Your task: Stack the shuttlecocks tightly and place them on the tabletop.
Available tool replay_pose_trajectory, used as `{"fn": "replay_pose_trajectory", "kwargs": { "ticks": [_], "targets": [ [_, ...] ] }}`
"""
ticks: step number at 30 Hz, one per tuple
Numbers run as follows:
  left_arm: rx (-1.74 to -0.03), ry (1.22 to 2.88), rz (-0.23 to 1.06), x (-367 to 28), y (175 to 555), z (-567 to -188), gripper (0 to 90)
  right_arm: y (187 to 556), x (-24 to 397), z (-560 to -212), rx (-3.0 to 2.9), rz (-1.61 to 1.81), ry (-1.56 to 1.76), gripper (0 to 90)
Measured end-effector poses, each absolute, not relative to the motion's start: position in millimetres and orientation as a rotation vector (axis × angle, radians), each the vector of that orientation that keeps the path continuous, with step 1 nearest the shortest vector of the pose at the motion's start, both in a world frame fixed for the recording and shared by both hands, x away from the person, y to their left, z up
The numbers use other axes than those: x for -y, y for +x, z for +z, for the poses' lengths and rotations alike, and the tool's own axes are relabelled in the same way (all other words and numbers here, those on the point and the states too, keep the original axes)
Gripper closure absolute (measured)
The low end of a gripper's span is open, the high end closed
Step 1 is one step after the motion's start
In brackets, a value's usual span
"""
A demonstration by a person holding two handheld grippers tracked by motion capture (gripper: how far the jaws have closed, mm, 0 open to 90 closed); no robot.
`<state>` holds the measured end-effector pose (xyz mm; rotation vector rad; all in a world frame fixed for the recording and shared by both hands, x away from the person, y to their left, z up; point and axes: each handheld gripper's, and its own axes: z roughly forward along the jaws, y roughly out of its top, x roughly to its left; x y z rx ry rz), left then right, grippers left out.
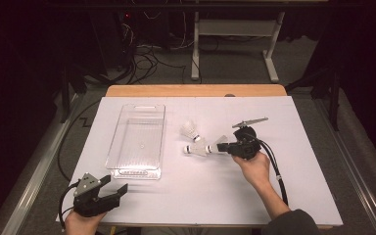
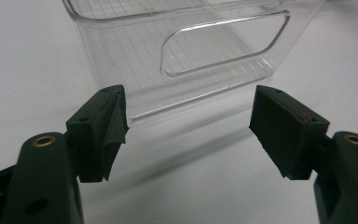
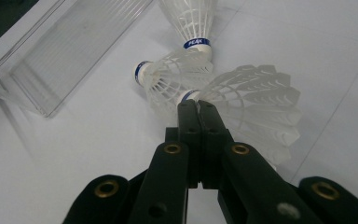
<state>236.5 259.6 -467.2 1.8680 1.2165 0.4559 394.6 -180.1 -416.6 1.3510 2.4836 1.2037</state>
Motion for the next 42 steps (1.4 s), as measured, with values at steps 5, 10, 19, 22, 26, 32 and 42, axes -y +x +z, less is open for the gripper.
{"fn": "replay_pose_trajectory", "kwargs": {
  "ticks": [5,10,19,22,26,32,42],
  "targets": [
    [-1.216,1.87,0.455,-259.6,236.5,-467.2,28.3,395.9,177.3,-417.1,-2.487,1.207,1.355,90.0],
    [-1.216,1.869,0.454,-259.7,236.5,-467.3,28.3,397.0,175.4,-416.8,-2.488,1.212,1.348,90.0],
    [-1.215,1.87,0.453,-259.9,236.5,-467.2,28.3,399.0,170.2,-416.9,-2.494,1.219,1.342,90.0],
    [-1.215,1.87,0.453,-259.9,236.5,-467.3,28.3,399.7,168.5,-417.4,-2.495,1.22,1.342,90.0],
    [-1.214,1.87,0.452,-259.8,236.5,-467.3,28.3,400.4,166.7,-418.2,-2.495,1.22,1.338,90.0],
    [-1.214,1.872,0.452,-259.7,236.6,-467.4,28.3,401.6,163.6,-419.0,-2.498,1.224,1.339,90.0],
    [-1.211,1.874,0.451,-259.5,236.5,-467.3,28.3,403.5,159.3,-421.0,-2.498,1.231,1.34,90.0]
  ]
}}
